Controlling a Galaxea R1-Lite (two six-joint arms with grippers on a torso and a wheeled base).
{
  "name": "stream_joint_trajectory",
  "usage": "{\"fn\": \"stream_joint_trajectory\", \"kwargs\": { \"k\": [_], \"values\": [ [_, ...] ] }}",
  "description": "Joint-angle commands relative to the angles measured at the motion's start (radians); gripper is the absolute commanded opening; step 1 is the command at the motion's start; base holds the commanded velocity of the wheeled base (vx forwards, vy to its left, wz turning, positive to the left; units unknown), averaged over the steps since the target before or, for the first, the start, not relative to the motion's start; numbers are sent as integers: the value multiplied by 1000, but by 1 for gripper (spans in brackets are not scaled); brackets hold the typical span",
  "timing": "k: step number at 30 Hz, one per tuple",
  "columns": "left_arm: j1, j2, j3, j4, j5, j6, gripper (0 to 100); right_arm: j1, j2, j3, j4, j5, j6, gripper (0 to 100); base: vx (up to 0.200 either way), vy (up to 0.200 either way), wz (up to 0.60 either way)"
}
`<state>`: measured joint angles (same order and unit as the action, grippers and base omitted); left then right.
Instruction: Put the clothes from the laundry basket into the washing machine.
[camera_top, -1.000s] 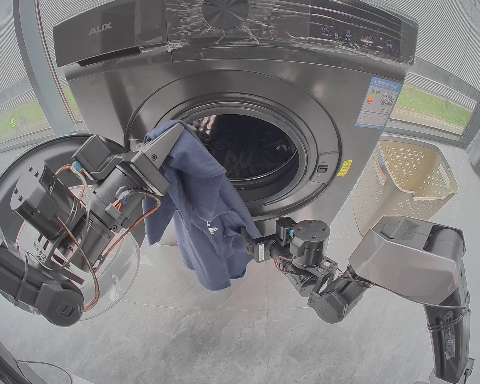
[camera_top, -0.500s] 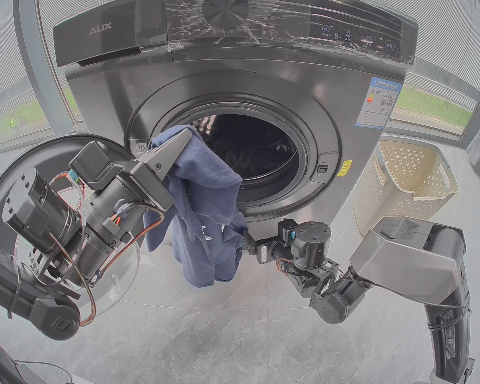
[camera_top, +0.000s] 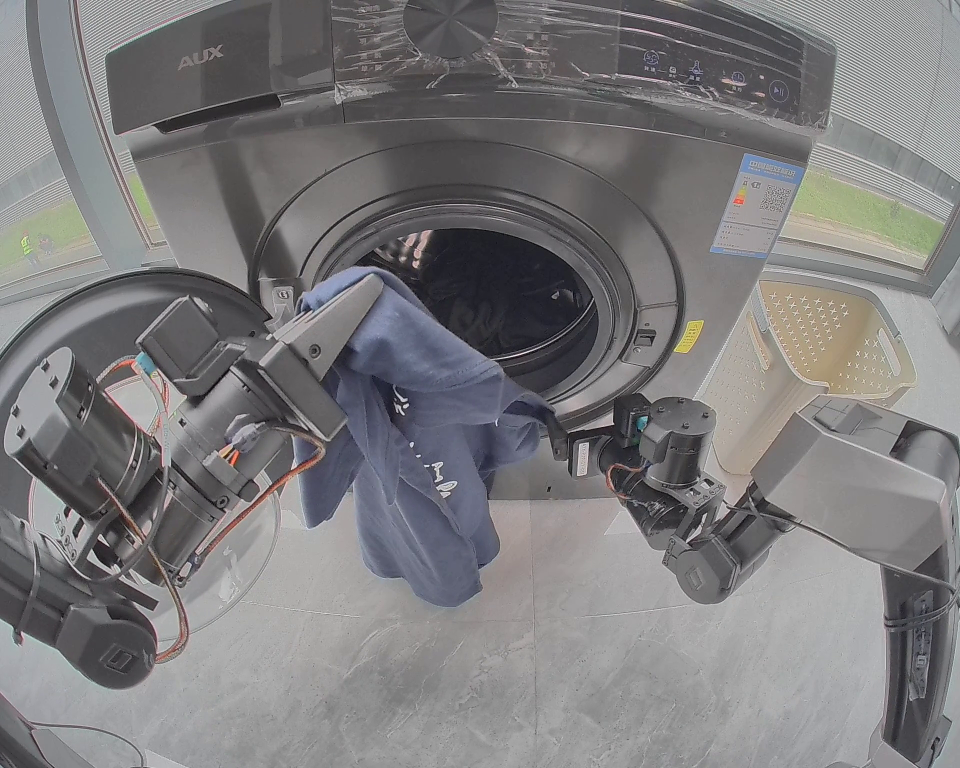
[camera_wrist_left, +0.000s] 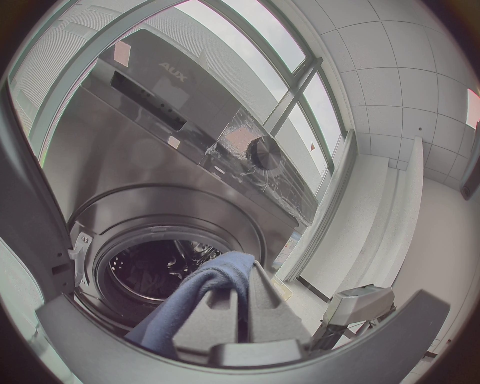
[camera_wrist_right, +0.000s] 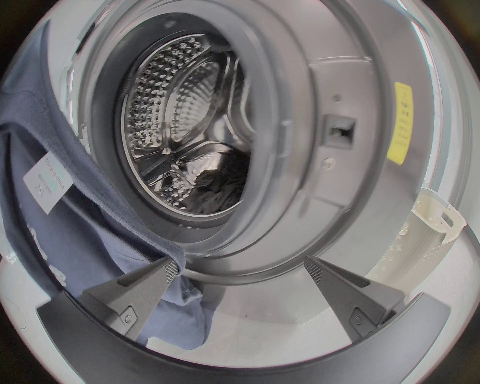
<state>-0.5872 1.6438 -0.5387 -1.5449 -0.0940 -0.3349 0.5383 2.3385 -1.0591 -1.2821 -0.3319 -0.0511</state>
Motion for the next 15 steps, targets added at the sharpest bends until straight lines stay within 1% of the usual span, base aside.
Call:
{"fn": "stream_joint_trajectory", "kwargs": {
  "k": [1,2,3,6,7,9,10,12,15],
  "values": [
    [-8,1,36,0,-1,0,0,-23,-36,4,7,1,-1,100,0,0,0],
    [-8,1,37,-1,-1,0,0,-23,-36,4,6,1,-1,100,0,0,0],
    [-11,-6,65,-1,-12,2,0,-20,-28,-2,4,-1,0,100,0,0,0],
    [-39,-9,111,-4,-26,4,0,-8,-22,-24,4,-2,0,100,0,0,0],
    [-54,-10,128,-4,-44,0,0,0,-13,-45,6,-7,2,100,0,0,0],
    [-60,-27,149,-4,-78,-1,0,14,2,-76,10,-27,5,100,0,0,0],
    [-65,-38,157,-4,-99,-7,0,19,5,-85,10,-32,7,100,0,0,0],
    [-75,-45,166,-4,-130,-10,0,28,12,-88,10,-33,7,100,0,0,0],
    [-77,-45,168,-4,-135,-9,0,40,25,-87,9,-33,13,100,0,0,0]
  ]
}}
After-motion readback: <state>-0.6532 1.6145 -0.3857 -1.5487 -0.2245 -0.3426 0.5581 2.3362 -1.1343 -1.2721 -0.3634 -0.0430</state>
